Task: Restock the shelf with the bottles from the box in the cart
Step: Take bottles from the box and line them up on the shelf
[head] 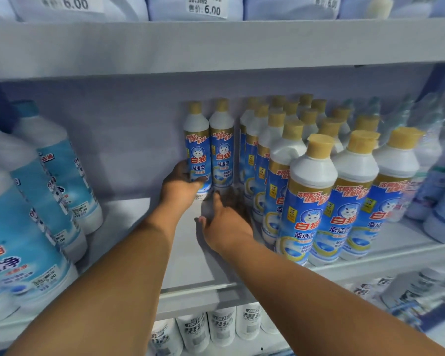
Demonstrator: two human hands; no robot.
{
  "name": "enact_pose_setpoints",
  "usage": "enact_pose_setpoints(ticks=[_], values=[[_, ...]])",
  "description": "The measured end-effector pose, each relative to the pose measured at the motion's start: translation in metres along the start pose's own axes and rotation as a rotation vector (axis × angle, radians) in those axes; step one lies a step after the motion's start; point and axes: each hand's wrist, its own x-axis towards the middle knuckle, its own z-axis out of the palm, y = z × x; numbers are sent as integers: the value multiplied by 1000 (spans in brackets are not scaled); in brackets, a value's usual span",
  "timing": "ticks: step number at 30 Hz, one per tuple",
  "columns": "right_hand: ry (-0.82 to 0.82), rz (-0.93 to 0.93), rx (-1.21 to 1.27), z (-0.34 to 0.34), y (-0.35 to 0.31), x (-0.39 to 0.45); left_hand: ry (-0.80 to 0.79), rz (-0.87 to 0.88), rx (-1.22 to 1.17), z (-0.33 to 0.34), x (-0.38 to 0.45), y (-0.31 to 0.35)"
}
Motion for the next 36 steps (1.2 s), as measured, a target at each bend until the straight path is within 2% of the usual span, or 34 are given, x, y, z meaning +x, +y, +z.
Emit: enact_pose_setpoints(ticks=[10,18,24,30,36], values=[[13,-71,-186,10,5,-7,-22,-23,-46,8,5,6],[-20,-82,-195,9,9,-11,-36,-27,-18,6,6,7],[-33,-103,-281,5,4,-20,-37,96,416,-8,-23,-4],[-54,-109,-340,-3,8,-42,-155,121,803,-33,-54,-24],[-22,-166,-364,-13,13,-83,-148,113,920,-49,-120,-6]])
